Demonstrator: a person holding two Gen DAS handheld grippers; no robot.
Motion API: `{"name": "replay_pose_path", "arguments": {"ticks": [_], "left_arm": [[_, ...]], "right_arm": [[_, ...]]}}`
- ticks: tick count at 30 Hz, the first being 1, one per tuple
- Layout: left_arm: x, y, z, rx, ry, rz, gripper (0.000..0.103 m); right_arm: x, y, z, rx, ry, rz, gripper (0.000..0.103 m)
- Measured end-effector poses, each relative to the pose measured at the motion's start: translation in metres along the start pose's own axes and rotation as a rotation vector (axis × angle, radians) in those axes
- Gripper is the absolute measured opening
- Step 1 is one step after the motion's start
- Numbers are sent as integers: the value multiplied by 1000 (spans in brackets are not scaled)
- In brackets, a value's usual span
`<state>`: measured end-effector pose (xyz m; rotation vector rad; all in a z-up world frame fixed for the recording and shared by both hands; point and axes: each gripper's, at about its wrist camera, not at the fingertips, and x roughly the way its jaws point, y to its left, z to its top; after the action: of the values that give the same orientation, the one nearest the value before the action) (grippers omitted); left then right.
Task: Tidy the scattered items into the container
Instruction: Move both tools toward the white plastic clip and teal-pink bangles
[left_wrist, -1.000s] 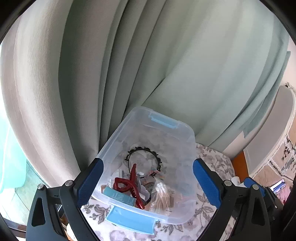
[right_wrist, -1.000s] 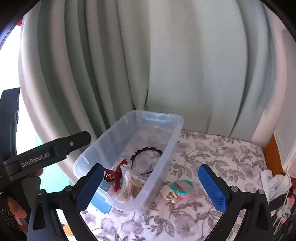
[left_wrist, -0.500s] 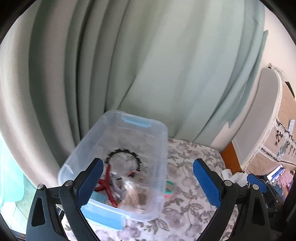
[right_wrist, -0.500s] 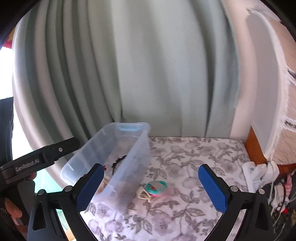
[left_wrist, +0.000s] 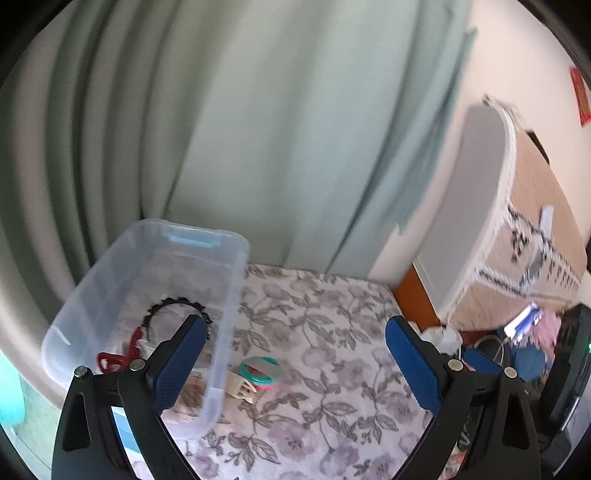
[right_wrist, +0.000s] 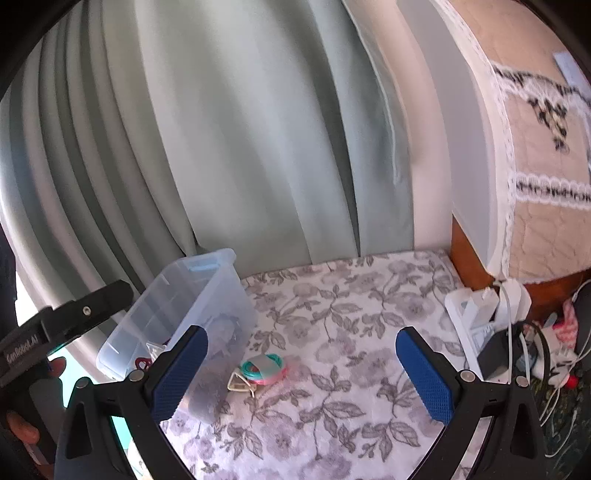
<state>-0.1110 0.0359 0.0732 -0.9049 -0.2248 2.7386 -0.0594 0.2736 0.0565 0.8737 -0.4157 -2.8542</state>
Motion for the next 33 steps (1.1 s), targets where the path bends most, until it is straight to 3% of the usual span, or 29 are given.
{"name": "replay_pose_path", "arguments": {"ticks": [6, 17, 28, 33], "left_arm": [[25, -18, -17, 34, 84, 67, 98], [63, -19, -49, -61, 184, 163, 97], [93, -21, -75, -56, 231, 279, 72], [114, -17, -90, -45, 282, 325, 71]], "right_arm": [[9, -20, -9, 6, 45, 1, 103], [32, -55, -24, 21, 133, 18, 103], [61, -86, -37, 78, 202, 20, 102], [79, -83, -39, 68, 240, 56, 102]]}}
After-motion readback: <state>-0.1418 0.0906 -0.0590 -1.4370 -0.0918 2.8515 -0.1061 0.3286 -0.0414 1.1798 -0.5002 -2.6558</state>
